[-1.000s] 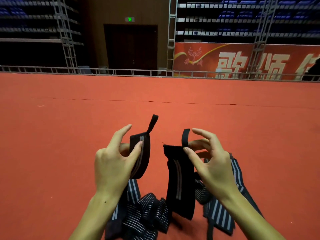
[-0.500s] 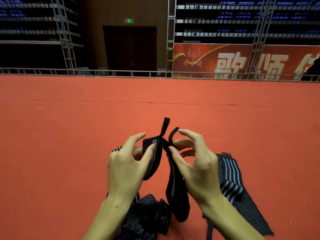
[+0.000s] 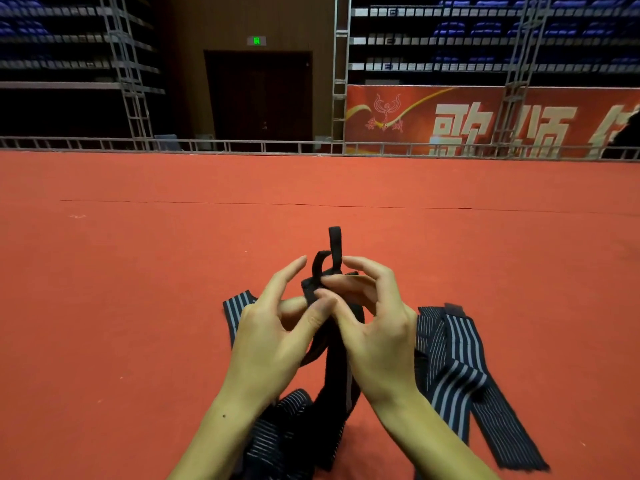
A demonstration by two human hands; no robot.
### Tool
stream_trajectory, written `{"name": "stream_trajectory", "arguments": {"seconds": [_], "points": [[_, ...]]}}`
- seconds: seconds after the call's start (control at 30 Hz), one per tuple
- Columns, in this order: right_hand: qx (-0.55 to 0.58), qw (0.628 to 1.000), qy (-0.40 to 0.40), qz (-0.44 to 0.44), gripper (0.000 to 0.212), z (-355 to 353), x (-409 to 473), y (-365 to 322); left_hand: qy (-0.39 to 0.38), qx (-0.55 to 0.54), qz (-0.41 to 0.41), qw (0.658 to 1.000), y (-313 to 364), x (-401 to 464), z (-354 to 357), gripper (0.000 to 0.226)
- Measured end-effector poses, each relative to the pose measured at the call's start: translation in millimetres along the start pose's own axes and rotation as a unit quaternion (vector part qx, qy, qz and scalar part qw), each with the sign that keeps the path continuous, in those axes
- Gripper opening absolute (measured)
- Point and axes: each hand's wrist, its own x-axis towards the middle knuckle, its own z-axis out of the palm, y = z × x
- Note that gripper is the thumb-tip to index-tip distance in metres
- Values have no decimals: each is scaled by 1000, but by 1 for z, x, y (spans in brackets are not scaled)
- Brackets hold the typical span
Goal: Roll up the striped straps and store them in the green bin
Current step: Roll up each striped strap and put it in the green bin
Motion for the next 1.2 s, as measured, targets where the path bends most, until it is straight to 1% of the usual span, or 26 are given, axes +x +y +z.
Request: {"name": "stream_trajectory", "arguments": {"seconds": [0.07, 0.1, 0.2, 0.23, 0.27, 0.33, 0.37, 0.4, 0.43, 0.5, 0.57, 0.67, 0.77, 0.8, 0.87, 0.93, 0.97, 1.07, 1.2], "points": [[37, 999, -14, 30, 39, -2, 1, -3, 12, -34, -18, 999, 3, 1, 0, 73], [51, 998, -27, 41, 37, -3, 2, -4, 20, -55, -29, 998, 3, 2, 0, 72], [108, 989, -78, 69, 36, -7, 5, -6, 53, -116, -52, 990, 4, 6, -2, 57], [116, 987, -84, 70, 38, -9, 5, -6, 65, -126, -58, 988, 3, 7, -3, 52], [108, 989, -74, 67, 39, -11, 7, -5, 74, -132, -60, 987, 3, 8, -5, 49], [49, 996, -35, 65, 43, -20, 10, 2, 79, -139, -55, 986, 4, 10, -9, 46], [24, 996, -26, 81, 47, -25, 12, 6, 78, -146, -53, 985, 6, 11, -11, 45], [21, 993, -36, 106, 51, -28, 15, 9, 75, -154, -50, 984, 8, 12, -13, 45], [46, 987, -64, 140, 54, -29, 19, 10, 71, -161, -48, 983, 10, 12, -16, 45], [137, 961, -130, 203, 55, -26, 25, 8, 56, -167, -37, 984, 15, 15, -19, 45], [195, 943, -145, 226, 55, -22, 31, 3, 39, -155, -24, 987, 20, 19, -20, 45], [217, 944, -118, 221, 57, -18, 44, -6, 23, -115, 8, 993, 23, 28, -21, 42], [211, 951, -85, 210, 57, -10, 58, -16, 34, -85, 33, 995, 25, 36, -25, 38], [209, 953, -74, 208, 55, -8, 62, -19, 39, -76, 39, 996, 26, 38, -26, 40], [210, 955, -58, 201, 51, -5, 70, -25, 51, -68, 46, 995, 32, 40, -26, 52], [220, 955, -48, 195, 49, -3, 78, -31, 65, -76, 52, 994, 37, 44, -27, 65], [222, 955, -46, 192, 48, -2, 80, -33, 69, -86, 53, 993, 41, 47, -28, 66], [207, 960, -52, 182, 48, 0, 81, -30, 66, -107, 53, 991, 51, 60, -32, 64], [201, 948, -116, 217, 58, -4, 64, -22, 80, -93, 54, 991, 57, 74, -38, 59]]}}
